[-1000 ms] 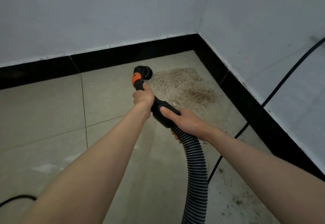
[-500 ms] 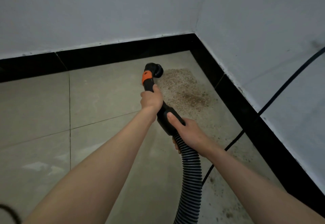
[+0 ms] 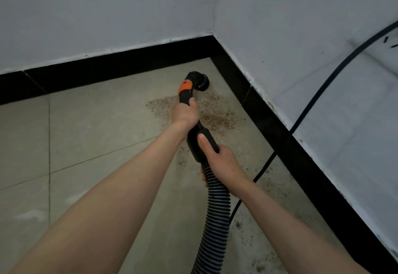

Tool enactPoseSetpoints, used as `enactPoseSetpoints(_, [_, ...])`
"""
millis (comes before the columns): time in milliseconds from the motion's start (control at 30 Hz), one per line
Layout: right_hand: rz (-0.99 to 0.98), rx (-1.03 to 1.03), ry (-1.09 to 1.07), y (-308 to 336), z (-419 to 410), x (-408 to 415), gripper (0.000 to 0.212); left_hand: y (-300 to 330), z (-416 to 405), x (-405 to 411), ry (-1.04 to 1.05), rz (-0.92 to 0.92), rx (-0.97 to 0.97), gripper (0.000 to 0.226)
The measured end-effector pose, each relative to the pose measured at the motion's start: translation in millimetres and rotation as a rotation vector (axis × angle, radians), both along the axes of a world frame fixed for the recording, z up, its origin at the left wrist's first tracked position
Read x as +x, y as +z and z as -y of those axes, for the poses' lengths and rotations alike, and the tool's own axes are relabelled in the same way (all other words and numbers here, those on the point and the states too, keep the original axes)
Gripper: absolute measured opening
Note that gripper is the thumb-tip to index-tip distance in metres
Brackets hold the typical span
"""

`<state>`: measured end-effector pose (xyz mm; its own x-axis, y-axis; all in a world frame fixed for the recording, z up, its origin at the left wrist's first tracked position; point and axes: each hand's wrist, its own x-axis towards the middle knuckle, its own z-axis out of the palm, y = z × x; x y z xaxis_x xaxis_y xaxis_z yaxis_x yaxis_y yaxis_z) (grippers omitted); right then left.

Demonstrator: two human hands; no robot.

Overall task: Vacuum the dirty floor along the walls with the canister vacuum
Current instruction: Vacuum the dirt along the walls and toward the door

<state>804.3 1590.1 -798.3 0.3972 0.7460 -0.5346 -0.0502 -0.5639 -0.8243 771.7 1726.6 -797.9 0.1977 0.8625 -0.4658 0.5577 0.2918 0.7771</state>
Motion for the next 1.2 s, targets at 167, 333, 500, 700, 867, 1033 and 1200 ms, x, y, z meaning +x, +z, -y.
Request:
enactPoseSetpoints(167, [-0.004, 0.015, -0.053, -6, 1, 13, 0.05, -1, 1, 19, -0.036, -0.008, -0.012, 0.054])
enactPoseSetpoints(333, [-0.007, 0.015, -0.05, -5, -1, 16, 0.05, 1, -1, 23, -0.104, -0.014, 0.012, 0.051])
enactPoseSetpoints(500, [-0.015, 0.023, 0.02, 1, -10, 7, 0.047, -3, -8, 10, -0.067, -0.057, 0.051, 0.046])
enactPoseSetpoints(700, [-0.046, 0.055, 0.13, 9, -32, -16, 0.046, 6, -29, -32, 0.105, -0.043, 0.036, 0.047])
enactPoseSetpoints(867, [-0.038, 0.055, 0.278, 13, -37, -45, 0.05, 7, -33, -85, 0.254, 0.146, -0.092, 0.044])
enactPoseSetpoints(1033, [0.032, 0.029, 0.389, 10, -16, -79, 0.052, -6, -8, -136, 0.357, 0.2, -0.12, 0.046])
enactPoseSetpoints(1200, [0.007, 0.022, 0.421, 14, 4, -87, 0.051, -12, 9, -151, 0.368, 0.136, -0.132, 0.052])
